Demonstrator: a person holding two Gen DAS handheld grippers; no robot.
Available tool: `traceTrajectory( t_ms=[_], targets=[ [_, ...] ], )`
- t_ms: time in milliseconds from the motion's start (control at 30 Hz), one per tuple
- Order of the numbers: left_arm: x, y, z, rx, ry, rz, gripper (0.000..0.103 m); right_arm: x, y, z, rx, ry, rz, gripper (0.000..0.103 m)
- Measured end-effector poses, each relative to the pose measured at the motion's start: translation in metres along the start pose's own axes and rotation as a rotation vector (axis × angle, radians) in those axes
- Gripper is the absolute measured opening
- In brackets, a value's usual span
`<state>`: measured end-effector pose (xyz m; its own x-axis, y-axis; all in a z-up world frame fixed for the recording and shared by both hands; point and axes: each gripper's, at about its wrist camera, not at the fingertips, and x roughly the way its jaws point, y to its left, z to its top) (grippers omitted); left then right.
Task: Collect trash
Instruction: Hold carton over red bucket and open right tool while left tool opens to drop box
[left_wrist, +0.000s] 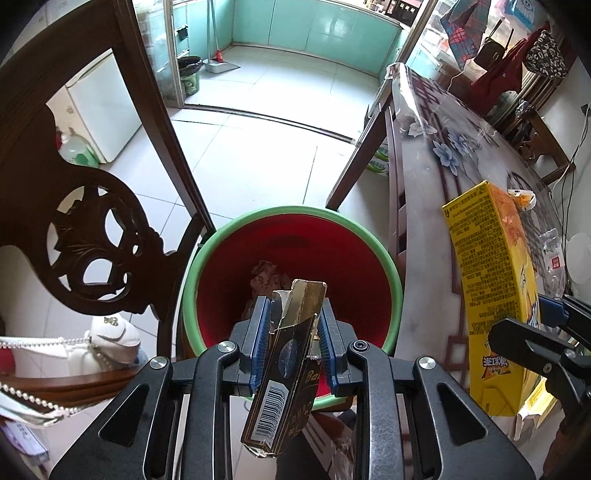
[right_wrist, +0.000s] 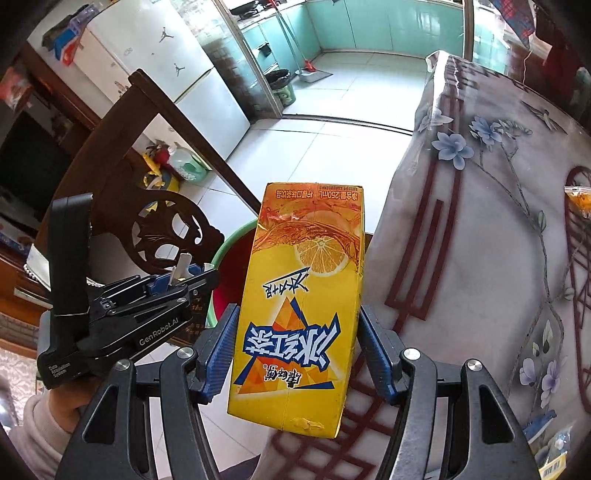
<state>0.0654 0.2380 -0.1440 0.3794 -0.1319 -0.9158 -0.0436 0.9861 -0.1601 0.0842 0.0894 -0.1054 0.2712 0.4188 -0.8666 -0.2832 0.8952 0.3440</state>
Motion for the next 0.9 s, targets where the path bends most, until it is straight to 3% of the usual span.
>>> traceTrajectory(
  t_ms=[333,367,467,900],
  targets=[
    [0.002,0.001,0.000,-0.004,0.011,0.007,0.024,0.001,0.007,0.002,-0.035,-0.004,0.026,0.063],
    [0.002,0.001,0.001,-0.006,0.012,0.008,0.027,0.001,0.009,0.002,-0.039,-0.004,0.031,0.063],
    [-0.002,0.003,0.001,-0.020,-0.010,0.011,0.058,0.000,0.011,0.003,-0.043,-0.013,0.030,0.064],
    [-0.013,-0.003,-0.002,-0.018,-0.042,0.016,0.059,-0.019,0.009,-0.004,-0.073,-0.035,0.007,0.064]
  ],
)
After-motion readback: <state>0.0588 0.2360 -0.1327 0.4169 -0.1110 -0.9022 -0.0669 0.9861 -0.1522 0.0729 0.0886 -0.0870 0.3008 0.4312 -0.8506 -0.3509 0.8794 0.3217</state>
